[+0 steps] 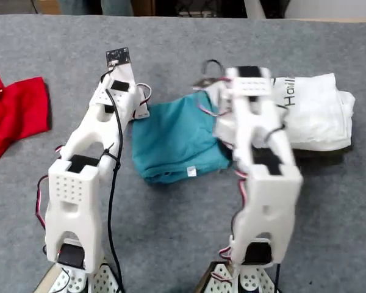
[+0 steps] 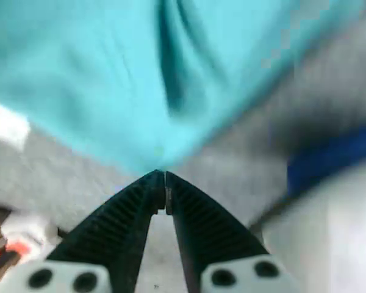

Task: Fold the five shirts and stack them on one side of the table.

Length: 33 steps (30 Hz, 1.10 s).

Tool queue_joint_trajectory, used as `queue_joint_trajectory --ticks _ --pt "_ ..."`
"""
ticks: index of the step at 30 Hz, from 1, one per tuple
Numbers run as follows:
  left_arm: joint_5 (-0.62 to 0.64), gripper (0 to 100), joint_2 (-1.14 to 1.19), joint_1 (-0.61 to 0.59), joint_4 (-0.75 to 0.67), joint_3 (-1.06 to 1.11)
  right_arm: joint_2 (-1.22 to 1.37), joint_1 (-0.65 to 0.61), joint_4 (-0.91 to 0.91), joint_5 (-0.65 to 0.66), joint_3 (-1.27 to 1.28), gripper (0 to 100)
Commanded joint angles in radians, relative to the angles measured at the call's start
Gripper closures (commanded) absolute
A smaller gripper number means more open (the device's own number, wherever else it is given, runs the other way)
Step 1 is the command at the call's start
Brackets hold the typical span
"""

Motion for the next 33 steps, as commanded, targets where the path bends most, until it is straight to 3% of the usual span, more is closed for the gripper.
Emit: queue_joint_trajectory --ticks 1,3,6,9,12,15,25,33 --pt "0.012 97 0.048 0.016 0.049 -0.111 -0.166 0.135 0.009 0.084 0.042 98.5" --pt "0.012 97 0.074 0.018 0.083 -0.148 -0.223 0.121 0.009 0.078 0.007 98.5" --pt "0.011 97 0.100 0.024 0.121 -0.191 -0.251 -0.044 -0.003 -0.003 -0.099 98.5" --pt "0.011 97 0.109 0.019 0.147 -0.211 -0.176 -0.178 -0.098 -0.086 -0.205 98.4" --pt "0.012 97 0.106 0.008 0.184 -0.214 -0.038 -0.227 -0.209 -0.095 -0.272 98.4" --pt "0.018 97 0.107 -0.021 0.210 -0.228 0.111 -0.227 -0.249 -0.080 -0.300 98.4" --pt "0.020 97 0.109 -0.021 0.215 -0.231 0.211 -0.169 0.012 -0.044 -0.430 98.5" --pt "0.020 97 0.117 -0.018 0.210 -0.251 -0.047 -0.061 0.006 0.132 0.045 98.5"
